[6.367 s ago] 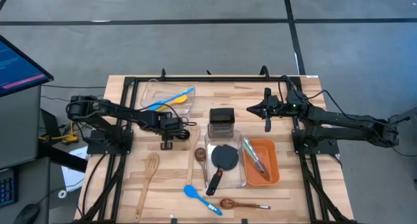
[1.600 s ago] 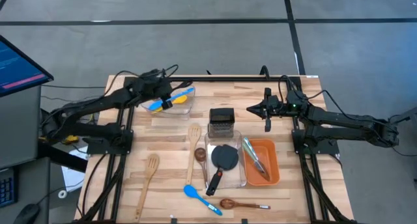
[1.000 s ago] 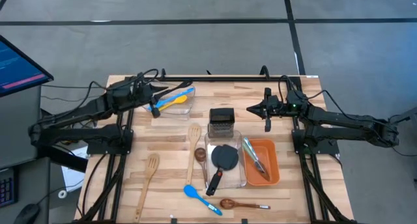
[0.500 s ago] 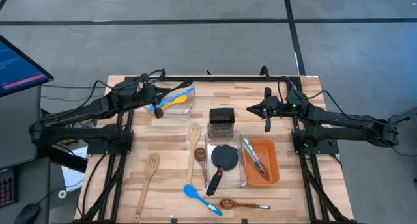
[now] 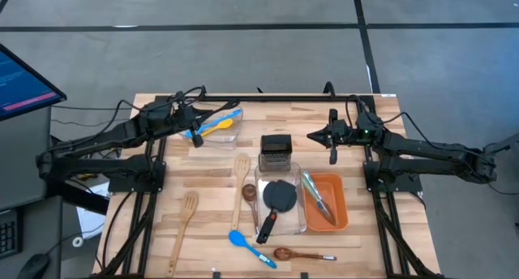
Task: Pick & Place Kitchen Items
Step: Move the brown wooden ladle to the middle left of the table
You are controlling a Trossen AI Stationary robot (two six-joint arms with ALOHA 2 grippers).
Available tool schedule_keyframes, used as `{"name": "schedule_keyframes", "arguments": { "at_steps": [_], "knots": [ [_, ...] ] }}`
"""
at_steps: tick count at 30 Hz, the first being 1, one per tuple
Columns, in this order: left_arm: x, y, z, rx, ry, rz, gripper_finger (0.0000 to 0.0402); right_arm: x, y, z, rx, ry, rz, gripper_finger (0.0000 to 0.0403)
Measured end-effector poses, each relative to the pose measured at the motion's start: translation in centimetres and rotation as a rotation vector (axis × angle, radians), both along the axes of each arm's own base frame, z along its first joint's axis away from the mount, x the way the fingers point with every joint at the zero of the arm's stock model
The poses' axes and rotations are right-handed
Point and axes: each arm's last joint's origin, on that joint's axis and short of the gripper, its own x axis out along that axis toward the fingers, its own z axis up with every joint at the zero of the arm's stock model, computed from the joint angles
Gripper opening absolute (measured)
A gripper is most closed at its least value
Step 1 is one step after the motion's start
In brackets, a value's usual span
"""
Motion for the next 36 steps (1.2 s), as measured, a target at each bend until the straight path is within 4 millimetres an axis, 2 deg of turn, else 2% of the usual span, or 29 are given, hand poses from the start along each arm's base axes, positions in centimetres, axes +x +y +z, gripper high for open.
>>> {"name": "schedule_keyframes", "arguments": {
  "at_steps": [14,23,30,36],
  "knots": [
    [0.0,0.0,0.0,-0.007,-0.005,0.002,0.0016,0.0,0.0,0.0,0.059,-0.005,-0.008,0.0001],
    [0.4,0.1,-0.4,-0.288,-0.162,0.08,0.0016,0.0,0.0,-0.1,0.04,0.01,-0.005,0.0001],
    [1.2,-0.3,-5.2,-0.482,-0.121,0.13,0.0016,0.0,0.2,-0.4,0.163,0.031,-0.011,0.0001],
    [1.5,-1.2,-9.6,-0.568,-0.039,0.134,0.0016,0.0,0.3,-0.4,0.157,0.03,-0.005,0.0001]
  ]
}}
